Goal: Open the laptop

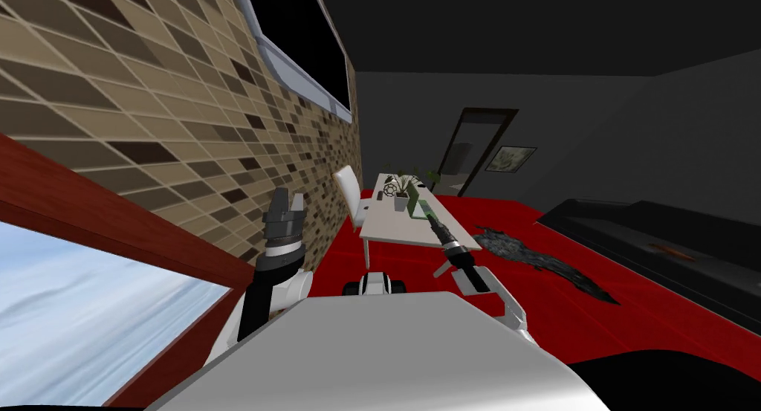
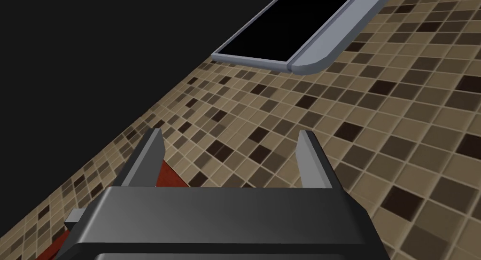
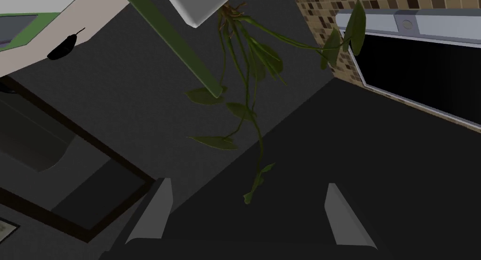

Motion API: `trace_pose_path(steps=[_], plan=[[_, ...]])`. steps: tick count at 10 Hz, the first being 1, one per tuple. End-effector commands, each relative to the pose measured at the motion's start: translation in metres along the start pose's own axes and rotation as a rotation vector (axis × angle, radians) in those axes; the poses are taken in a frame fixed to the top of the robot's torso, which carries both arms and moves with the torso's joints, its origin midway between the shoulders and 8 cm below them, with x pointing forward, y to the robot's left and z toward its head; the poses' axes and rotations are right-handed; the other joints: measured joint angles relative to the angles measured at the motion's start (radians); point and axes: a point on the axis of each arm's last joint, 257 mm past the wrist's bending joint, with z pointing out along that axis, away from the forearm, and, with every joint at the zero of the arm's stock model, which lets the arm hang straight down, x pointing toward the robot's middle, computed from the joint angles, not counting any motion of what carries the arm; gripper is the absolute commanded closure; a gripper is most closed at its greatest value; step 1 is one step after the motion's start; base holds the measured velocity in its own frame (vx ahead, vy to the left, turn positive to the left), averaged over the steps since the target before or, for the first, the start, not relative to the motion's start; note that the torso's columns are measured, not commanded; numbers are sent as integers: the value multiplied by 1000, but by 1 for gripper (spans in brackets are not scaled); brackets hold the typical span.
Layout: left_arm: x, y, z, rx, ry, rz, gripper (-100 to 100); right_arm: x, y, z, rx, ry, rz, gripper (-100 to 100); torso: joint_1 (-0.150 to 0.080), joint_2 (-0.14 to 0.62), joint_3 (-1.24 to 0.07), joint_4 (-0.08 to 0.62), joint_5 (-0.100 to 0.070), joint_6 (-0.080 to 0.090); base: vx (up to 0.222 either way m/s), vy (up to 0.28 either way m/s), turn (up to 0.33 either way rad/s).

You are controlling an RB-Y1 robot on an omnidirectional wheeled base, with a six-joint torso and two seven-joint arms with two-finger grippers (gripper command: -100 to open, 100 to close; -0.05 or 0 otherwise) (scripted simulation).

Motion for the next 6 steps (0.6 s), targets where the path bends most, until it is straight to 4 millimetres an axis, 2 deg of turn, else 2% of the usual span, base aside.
trace_pose_path(steps=[1,5,6], plan=[[0,0,0,0,0,0,0,3,-26,-1,44,47,-127,-100,0,0,0,0,0,0,28,101,38],[0,0,0,0,0,0,0,-6,-96,-9,146,164,-454,-100,3,0,0,0,1,0,32,132,124],[0,0,0,0,0,0,0,-5,-100,-11,153,169,-455,-100,2,0,0,0,1,0,37,104,23]])
